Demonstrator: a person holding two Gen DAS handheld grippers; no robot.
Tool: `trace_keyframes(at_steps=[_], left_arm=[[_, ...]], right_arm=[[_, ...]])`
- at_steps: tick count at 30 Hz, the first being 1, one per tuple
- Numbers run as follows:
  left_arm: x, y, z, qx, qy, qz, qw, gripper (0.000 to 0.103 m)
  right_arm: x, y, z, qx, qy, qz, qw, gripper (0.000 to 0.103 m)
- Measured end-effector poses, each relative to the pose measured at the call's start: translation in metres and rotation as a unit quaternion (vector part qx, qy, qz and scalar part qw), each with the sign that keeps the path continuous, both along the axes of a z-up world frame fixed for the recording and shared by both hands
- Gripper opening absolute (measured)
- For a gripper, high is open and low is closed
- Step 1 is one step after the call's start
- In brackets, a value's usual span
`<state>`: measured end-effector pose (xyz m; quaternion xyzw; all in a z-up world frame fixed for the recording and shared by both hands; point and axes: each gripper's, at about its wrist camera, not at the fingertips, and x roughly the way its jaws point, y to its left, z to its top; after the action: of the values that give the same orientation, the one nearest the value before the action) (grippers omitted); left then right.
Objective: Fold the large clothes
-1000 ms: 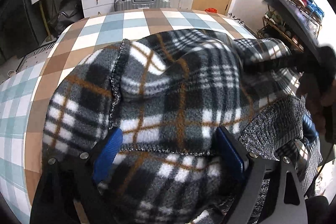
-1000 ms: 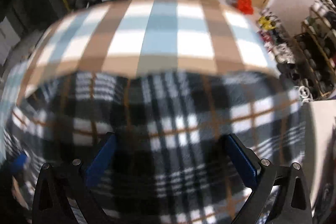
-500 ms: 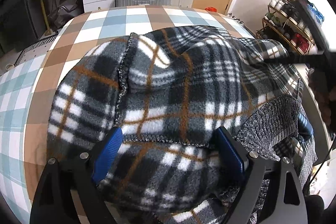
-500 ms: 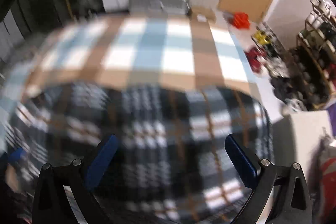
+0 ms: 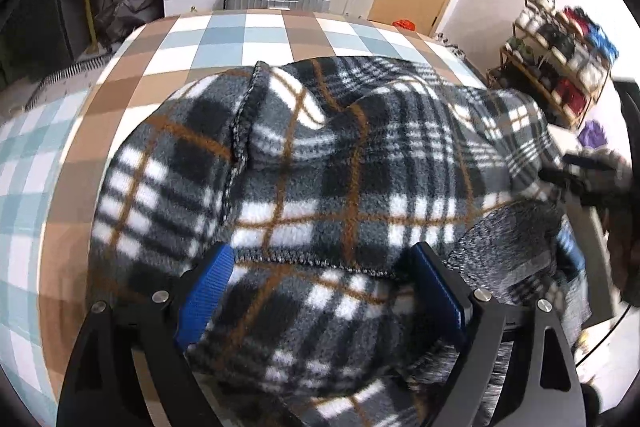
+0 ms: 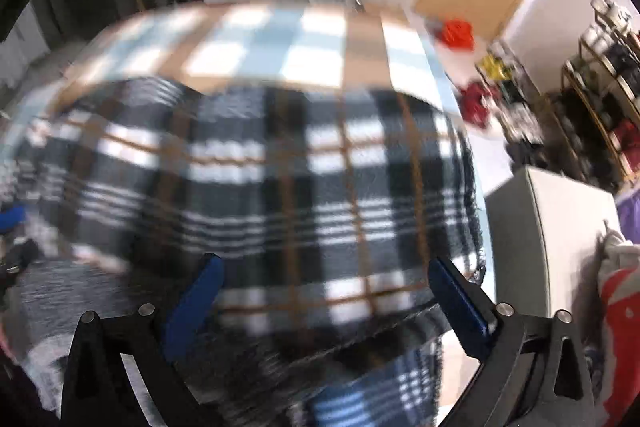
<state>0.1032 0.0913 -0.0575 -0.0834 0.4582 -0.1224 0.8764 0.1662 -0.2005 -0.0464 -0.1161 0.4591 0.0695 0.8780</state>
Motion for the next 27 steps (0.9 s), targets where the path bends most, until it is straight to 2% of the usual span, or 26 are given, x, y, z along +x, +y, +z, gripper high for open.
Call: trace_keyframes(at_steps=[2, 4, 6, 9, 11, 13, 16, 17, 18, 19, 20, 21, 23, 24, 25, 27], left_arm=[[-0.004, 0.001, 0.004, -0.032, 0.003, -0.011, 0.9994, 0.087], [-0.011, 0.001, 0.01, -0.033, -0.007, -0.008, 0.9994, 0.087], [-0.016, 0.002, 0.015, -0.034, -0.017, -0.009, 0.9992, 0.087], [-0.018, 0.01, 0.02, -0.045, -0.026, 0.001, 0.9986, 0.087], [-0.016, 0.018, 0.02, -0.049, -0.024, 0.012, 0.9984, 0.087], [-0.013, 0.028, 0.016, -0.063, -0.014, 0.026, 0.9976, 0.087], [-0.01, 0.041, 0.011, -0.096, 0.001, 0.045, 0.9944, 0.087], [-0.01, 0.043, 0.01, -0.102, 0.004, 0.05, 0.9936, 0.087], [-0.01, 0.045, 0.009, -0.107, 0.008, 0.053, 0.9928, 0.087], [-0.01, 0.048, 0.009, -0.111, 0.011, 0.055, 0.9922, 0.087], [-0.011, 0.049, 0.009, -0.114, 0.012, 0.055, 0.9919, 0.087], [-0.011, 0.05, 0.009, -0.115, 0.013, 0.054, 0.9918, 0.087], [-0.011, 0.049, 0.01, -0.114, 0.013, 0.05, 0.9921, 0.087], [-0.01, 0.048, 0.011, -0.111, 0.012, 0.049, 0.9926, 0.087], [-0.009, 0.047, 0.011, -0.108, 0.012, 0.048, 0.9929, 0.087], [-0.007, 0.047, 0.012, -0.107, 0.011, 0.049, 0.993, 0.087]], right_arm=[[-0.018, 0.01, -0.006, 0.005, 0.005, 0.023, 1.0, 0.103], [-0.035, 0.017, -0.014, 0.01, 0.005, 0.034, 0.999, 0.102], [-0.054, 0.024, -0.017, 0.058, 0.007, 0.046, 0.997, 0.102], [-0.087, 0.04, -0.015, 0.167, 0.038, 0.101, 0.98, 0.102], [-0.101, 0.051, -0.014, 0.235, 0.061, 0.143, 0.959, 0.102], [-0.101, 0.065, -0.02, 0.297, 0.103, 0.162, 0.935, 0.102], [-0.089, 0.075, -0.038, 0.395, 0.179, 0.131, 0.892, 0.103], [-0.076, 0.078, -0.048, 0.42, 0.211, 0.114, 0.875, 0.103], [-0.068, 0.079, -0.056, 0.437, 0.23, 0.096, 0.864, 0.103], [-0.062, 0.08, -0.06, 0.453, 0.241, 0.085, 0.854, 0.103], [-0.059, 0.083, -0.059, 0.46, 0.236, 0.084, 0.852, 0.103], [-0.057, 0.086, -0.055, 0.458, 0.227, 0.083, 0.856, 0.103], [-0.048, 0.093, -0.05, 0.454, 0.218, 0.074, 0.861, 0.098], [-0.042, 0.096, -0.049, 0.454, 0.215, 0.062, 0.862, 0.085], [-0.037, 0.1, -0.047, 0.456, 0.214, 0.051, 0.862, 0.064], [-0.019, 0.104, -0.044, 0.466, 0.212, 0.031, 0.858, 0.049]])
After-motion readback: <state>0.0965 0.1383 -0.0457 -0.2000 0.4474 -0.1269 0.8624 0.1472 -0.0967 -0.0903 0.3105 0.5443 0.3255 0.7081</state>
